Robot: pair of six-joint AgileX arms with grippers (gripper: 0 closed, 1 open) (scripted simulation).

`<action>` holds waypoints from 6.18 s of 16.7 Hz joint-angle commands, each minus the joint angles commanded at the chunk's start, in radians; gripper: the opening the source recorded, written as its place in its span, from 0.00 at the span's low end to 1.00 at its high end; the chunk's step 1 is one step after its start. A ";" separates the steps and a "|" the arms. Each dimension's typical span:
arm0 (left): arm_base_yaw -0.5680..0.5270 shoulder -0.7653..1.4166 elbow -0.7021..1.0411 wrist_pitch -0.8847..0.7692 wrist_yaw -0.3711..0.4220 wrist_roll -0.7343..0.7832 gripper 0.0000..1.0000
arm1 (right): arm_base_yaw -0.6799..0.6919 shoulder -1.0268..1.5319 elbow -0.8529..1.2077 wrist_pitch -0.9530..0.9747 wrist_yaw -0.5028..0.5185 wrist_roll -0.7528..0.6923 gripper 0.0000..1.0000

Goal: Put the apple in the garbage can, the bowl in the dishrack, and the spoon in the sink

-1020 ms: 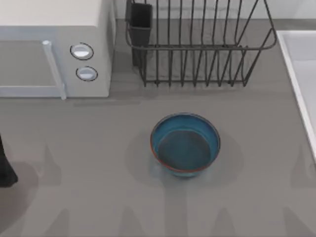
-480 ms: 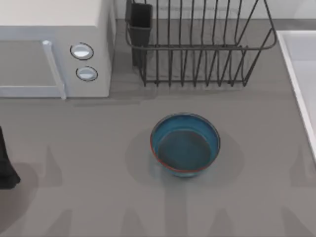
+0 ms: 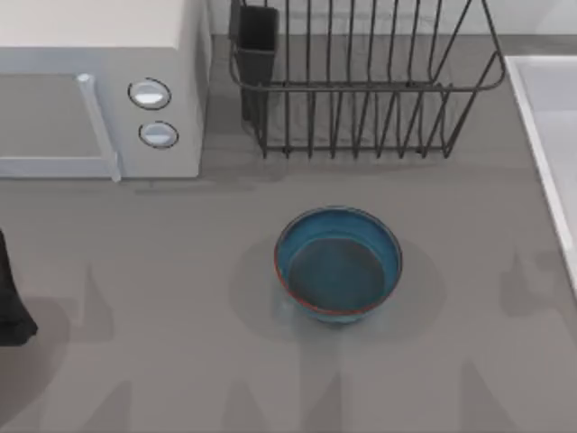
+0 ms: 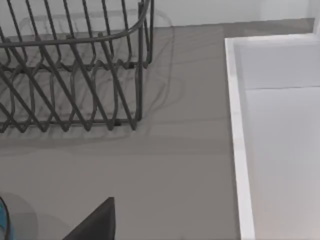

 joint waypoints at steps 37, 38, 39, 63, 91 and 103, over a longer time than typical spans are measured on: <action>0.000 0.000 0.000 0.000 0.000 0.000 1.00 | 0.432 1.672 1.150 -0.685 -0.001 0.450 1.00; 0.000 0.000 0.000 0.000 0.000 0.000 1.00 | 0.432 1.678 1.131 -0.664 -0.001 0.451 1.00; 0.000 0.000 0.000 0.000 0.000 0.000 1.00 | 0.432 1.680 1.123 -0.655 -0.001 0.451 1.00; 0.000 0.000 0.000 0.000 0.000 0.000 1.00 | 0.432 1.681 1.122 -0.654 -0.001 0.451 0.00; 0.000 0.000 0.000 0.000 0.000 0.000 1.00 | 0.619 1.387 1.284 -0.536 0.404 0.246 0.00; 0.000 0.000 0.000 0.000 0.000 0.000 1.00 | 0.900 0.995 1.047 0.252 1.038 -0.086 0.00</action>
